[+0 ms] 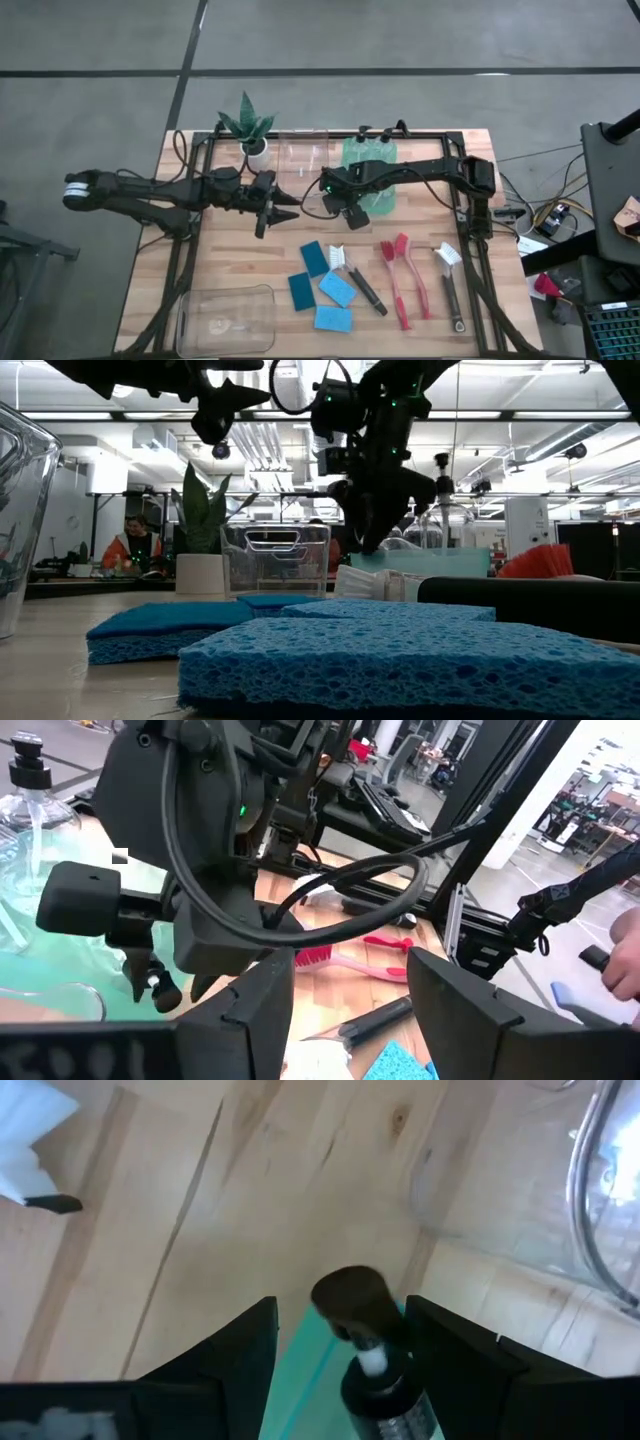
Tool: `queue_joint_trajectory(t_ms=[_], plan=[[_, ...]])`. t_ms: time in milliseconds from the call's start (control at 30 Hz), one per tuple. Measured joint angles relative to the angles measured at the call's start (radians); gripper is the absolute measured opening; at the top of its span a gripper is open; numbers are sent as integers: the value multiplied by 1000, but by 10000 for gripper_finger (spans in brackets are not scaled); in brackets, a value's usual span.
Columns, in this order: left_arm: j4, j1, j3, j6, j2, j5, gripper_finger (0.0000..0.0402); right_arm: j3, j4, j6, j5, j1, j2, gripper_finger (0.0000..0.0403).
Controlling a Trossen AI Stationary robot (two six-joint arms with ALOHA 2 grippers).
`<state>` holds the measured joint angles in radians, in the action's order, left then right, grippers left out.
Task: Pick & Place Kitchen Sink Supplies
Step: Put the transparent soap dispenser into the green bin
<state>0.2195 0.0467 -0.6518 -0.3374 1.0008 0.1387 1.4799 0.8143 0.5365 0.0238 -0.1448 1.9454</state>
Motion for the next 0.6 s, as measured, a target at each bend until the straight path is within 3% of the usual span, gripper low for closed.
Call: queue_joint_trajectory(t_ms=[400,600], plan=[[1,0,2,-2,0,-1,195,-1,-72,-6,1,0,5,211],[2,0,2,-2,0,-2,195,-1,-103,-37,1,0,5,164]])
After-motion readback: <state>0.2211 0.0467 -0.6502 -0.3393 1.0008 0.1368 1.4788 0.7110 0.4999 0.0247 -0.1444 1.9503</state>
